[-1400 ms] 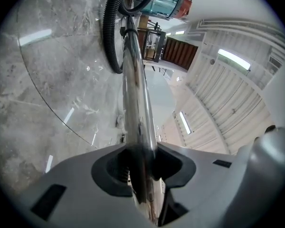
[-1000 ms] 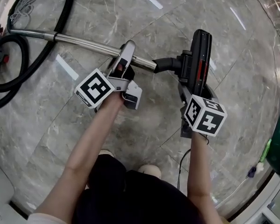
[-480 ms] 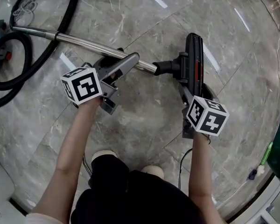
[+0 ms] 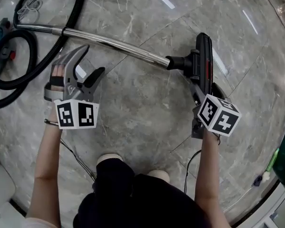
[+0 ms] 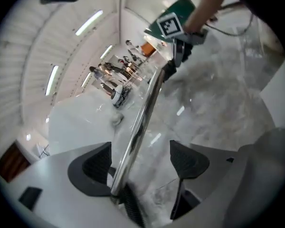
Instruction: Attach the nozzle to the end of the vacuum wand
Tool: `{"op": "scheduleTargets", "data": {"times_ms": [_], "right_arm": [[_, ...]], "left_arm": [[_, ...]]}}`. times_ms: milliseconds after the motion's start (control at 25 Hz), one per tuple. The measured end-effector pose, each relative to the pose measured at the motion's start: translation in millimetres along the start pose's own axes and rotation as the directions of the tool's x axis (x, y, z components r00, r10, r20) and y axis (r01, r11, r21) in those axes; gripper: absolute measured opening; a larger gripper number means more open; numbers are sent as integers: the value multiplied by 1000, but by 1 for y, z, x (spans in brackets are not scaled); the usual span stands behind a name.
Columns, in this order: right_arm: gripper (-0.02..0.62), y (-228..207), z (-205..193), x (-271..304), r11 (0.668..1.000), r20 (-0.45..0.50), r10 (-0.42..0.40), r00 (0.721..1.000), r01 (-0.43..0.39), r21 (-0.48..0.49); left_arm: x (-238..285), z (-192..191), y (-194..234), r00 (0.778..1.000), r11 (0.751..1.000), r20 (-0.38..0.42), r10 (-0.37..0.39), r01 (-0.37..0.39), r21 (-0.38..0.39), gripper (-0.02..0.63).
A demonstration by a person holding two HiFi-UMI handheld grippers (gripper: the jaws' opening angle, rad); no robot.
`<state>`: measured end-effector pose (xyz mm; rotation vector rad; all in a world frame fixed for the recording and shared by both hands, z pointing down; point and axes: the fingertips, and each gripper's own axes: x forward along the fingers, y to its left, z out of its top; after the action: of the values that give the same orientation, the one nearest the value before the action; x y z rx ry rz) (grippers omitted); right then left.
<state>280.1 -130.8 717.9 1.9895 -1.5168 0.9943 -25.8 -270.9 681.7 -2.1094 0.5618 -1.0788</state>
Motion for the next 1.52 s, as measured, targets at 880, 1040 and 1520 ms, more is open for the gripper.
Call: {"op": "scheduleTargets", "data": {"times_ms": [880, 1040, 1520], "right_arm": [[355, -22, 37, -32, 995, 107, -81, 991, 86, -45], [344, -37, 34, -26, 993, 79, -110, 991, 113, -39], [342, -41, -67, -42, 916, -1, -118, 993, 109, -386]], "left_arm": [[69, -30, 45, 921, 934, -379, -95, 214, 285, 141], [72, -2, 41, 904, 941, -408, -127, 240, 239, 141], [70, -7, -4, 865, 898, -458, -204, 352, 264, 141]]}}
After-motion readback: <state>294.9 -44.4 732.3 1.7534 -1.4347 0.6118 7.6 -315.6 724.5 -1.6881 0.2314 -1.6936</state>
